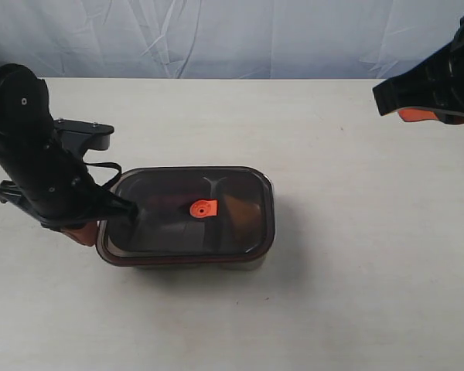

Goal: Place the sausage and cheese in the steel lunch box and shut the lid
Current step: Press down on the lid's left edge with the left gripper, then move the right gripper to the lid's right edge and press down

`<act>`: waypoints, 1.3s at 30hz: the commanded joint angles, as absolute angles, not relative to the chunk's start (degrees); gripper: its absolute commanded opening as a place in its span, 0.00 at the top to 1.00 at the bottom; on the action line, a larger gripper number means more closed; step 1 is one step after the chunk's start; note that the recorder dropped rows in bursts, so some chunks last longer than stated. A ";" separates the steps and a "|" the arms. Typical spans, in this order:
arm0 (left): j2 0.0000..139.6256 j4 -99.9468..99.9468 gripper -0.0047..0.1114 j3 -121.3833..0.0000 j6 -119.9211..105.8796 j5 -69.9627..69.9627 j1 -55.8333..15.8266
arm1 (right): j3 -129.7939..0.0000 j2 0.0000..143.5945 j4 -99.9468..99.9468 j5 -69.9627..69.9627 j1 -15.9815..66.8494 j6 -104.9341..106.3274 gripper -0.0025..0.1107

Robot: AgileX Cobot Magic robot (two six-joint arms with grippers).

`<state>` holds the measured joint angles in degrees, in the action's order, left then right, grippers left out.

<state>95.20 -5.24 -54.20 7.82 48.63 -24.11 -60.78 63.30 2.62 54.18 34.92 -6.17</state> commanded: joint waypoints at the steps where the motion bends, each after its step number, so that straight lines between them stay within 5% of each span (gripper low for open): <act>1: 95.31 -6.77 0.96 -54.20 8.18 46.80 -24.63 | -60.83 62.86 2.87 54.29 34.70 -6.00 0.99; 17: 95.31 -6.77 0.96 -54.20 8.18 46.26 -24.63 | -49.63 62.86 -1.03 51.03 34.70 -6.00 0.99; 39: 95.20 -6.61 0.96 -54.20 7.71 45.58 -24.63 | -35.14 77.41 -38.06 32.15 34.81 15.02 0.99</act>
<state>95.20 -5.58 -54.20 7.82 47.34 -24.11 -35.47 75.31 -36.72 33.65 34.92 13.15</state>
